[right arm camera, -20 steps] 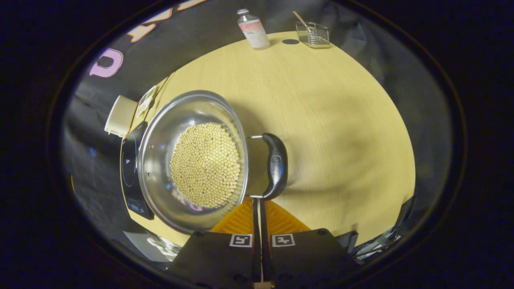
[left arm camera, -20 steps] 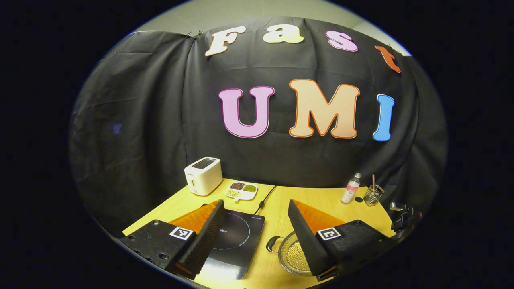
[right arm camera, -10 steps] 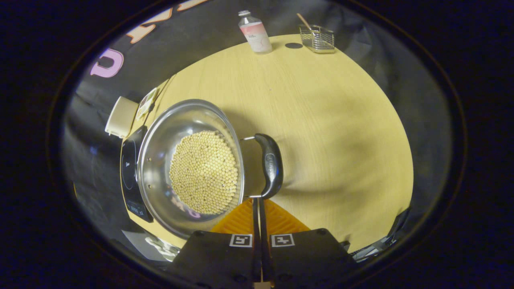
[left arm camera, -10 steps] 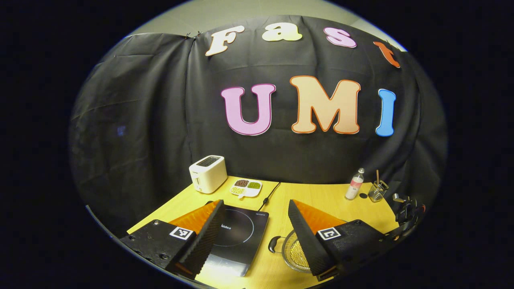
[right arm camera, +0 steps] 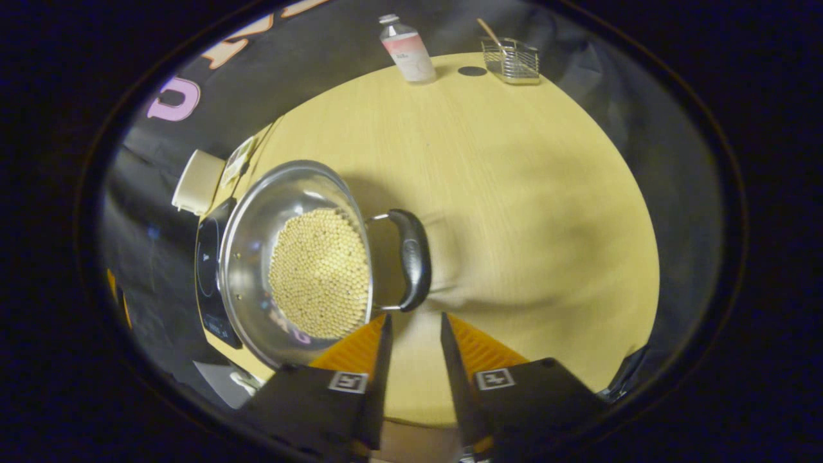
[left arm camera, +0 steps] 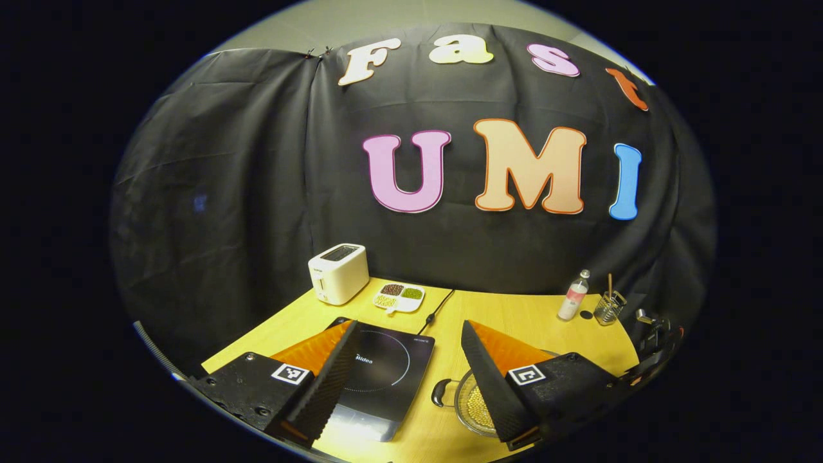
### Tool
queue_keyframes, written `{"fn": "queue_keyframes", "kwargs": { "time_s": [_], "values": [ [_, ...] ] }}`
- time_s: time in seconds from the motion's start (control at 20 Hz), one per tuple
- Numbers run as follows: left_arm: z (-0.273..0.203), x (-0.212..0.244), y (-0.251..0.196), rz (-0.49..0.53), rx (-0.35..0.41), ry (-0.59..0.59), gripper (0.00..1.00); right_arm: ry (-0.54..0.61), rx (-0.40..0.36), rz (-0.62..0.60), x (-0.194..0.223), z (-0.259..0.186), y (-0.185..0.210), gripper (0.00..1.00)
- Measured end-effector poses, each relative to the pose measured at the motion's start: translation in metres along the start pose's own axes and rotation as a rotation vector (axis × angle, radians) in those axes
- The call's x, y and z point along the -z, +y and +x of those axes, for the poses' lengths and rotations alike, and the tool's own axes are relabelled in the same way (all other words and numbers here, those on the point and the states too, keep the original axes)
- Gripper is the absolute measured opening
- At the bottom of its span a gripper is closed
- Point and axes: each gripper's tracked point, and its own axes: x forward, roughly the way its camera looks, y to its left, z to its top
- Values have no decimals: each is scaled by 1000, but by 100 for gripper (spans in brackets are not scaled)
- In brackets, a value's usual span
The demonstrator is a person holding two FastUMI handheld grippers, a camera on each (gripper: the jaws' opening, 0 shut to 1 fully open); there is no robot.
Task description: First push the handle of the pot to place it horizontally, then grasp the pot with both hands and set it on the induction cooktop.
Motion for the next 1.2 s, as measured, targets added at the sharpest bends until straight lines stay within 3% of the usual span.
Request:
{"fn": "queue_keyframes", "kwargs": {
  "time_s": [0.05,0.1,0.15,0.2,0.3,0.35,0.45,0.55,0.6,0.65,0.7,0.75,1.05,1.1,1.15,1.2],
  "values": [
    [2,5,1,1,0,11,93,8,9,3,2,-2,-7,60],
    [6,10,1,3,3,24,97,15,12,17,3,-5,-15,66],
    [10,17,-1,8,13,46,96,14,11,41,1,-9,-21,78],
    [15,28,-4,14,28,81,96,8,3,70,-1,-14,-26,82],
    [25,55,-11,36,65,167,97,-21,-46,127,-11,-28,-27,100],
    [28,68,-14,43,81,212,97,-45,-64,148,-18,-34,-28,94],
    [32,93,-27,24,138,302,97,-87,-94,165,-34,-48,-25,93],
    [38,113,-38,-13,195,383,97,-128,-121,160,-51,-60,-20,93],
    [40,122,-41,-27,213,428,97,-145,-144,163,-60,-64,-14,100],
    [43,132,-42,-31,223,470,97,-161,-170,171,-68,-66,-7,93],
    [49,138,-43,-30,234,505,98,-171,-196,176,-75,-65,1,93],
    [53,146,-45,-30,251,540,96,-173,-217,178,-80,-62,7,100],
    [74,194,-58,-31,330,751,95,-115,-202,116,-84,-20,15,100],
    [77,200,-58,-27,331,779,95,-102,-199,107,-82,-15,15,93],
    [81,206,-58,-23,327,805,94,-88,-195,99,-81,-10,16,100],
    [85,212,-58,-22,322,825,94,-76,-191,91,-80,-2,17,94]
  ]
}}
